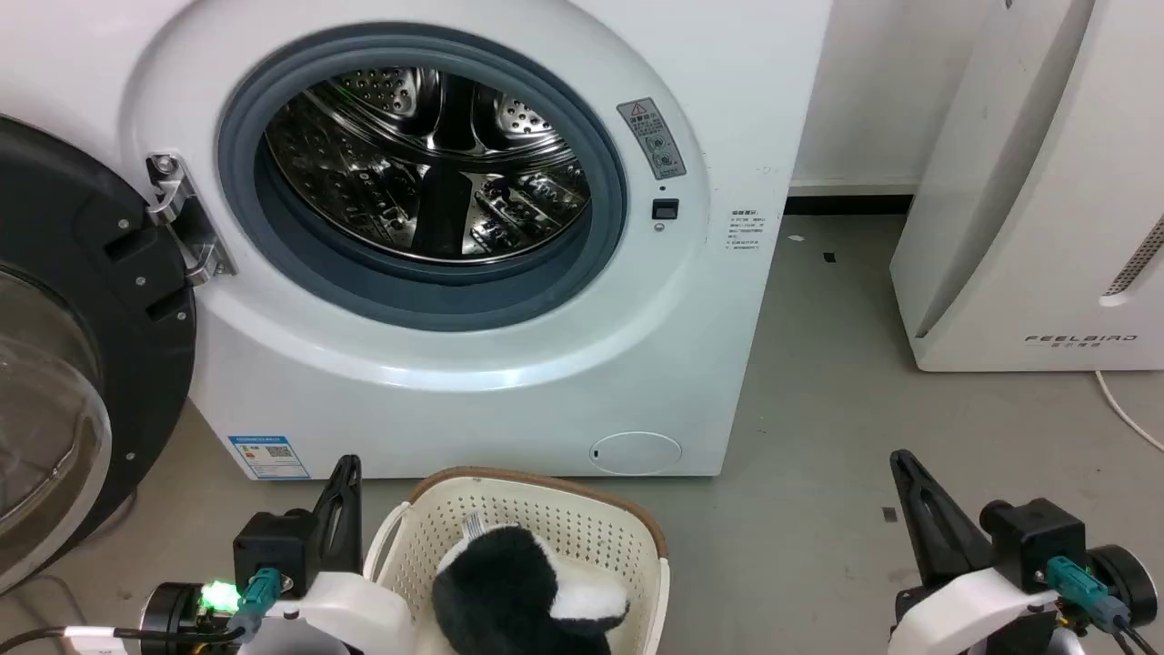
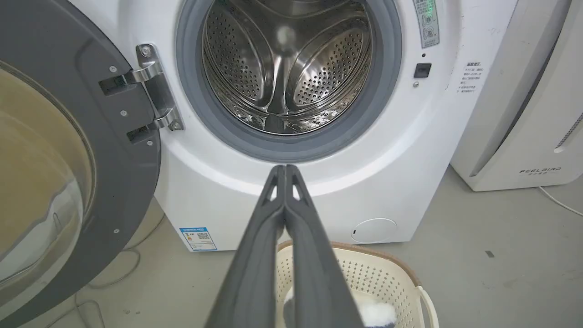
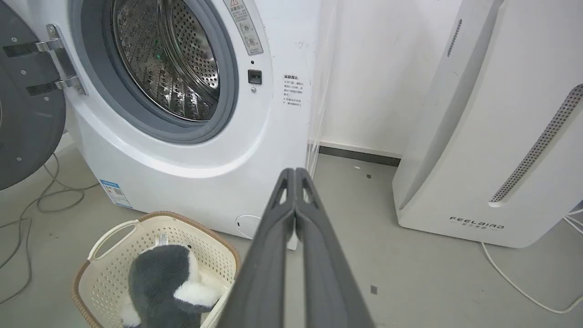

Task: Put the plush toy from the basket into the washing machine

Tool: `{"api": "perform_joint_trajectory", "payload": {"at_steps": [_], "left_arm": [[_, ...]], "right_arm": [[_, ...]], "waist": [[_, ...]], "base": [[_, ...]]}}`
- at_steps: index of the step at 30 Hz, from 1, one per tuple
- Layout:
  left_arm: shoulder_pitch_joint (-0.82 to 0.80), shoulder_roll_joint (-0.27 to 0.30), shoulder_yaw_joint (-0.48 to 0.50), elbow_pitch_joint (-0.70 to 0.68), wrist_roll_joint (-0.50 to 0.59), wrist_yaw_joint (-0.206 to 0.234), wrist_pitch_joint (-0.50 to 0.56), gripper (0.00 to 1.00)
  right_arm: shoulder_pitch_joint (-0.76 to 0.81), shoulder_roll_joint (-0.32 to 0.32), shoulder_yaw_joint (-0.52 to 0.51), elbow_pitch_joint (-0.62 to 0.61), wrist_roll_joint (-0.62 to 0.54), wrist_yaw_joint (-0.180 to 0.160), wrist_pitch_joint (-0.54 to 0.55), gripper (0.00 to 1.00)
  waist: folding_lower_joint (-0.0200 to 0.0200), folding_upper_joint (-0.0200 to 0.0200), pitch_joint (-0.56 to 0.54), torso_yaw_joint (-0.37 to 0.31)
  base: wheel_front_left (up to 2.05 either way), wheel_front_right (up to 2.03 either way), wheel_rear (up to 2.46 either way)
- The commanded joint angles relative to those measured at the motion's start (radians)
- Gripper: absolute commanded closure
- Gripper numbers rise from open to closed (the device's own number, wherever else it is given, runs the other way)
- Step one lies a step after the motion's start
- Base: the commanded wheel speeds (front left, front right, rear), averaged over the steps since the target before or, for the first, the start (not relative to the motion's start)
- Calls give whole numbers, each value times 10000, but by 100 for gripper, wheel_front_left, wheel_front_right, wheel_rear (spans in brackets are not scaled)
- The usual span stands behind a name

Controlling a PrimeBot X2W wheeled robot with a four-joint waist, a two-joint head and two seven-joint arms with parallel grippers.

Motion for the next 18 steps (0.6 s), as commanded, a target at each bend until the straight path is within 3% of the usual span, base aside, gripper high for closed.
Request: {"api": "perform_joint_trajectory", "payload": {"at_steps": [1,18], "left_arm": [[-152,3,12,-41,28,-41,3,100],[-152,3,12,-41,28,-41,3,100]], "right_arm": [[-141,-4,-9,22,-78,-7,16,100],[-141,-4,-9,22,-78,-7,16,100]], "waist": [[0,0,0,0],[0,0,0,0]], "base": [[0,0,0],[0,0,0]]}}
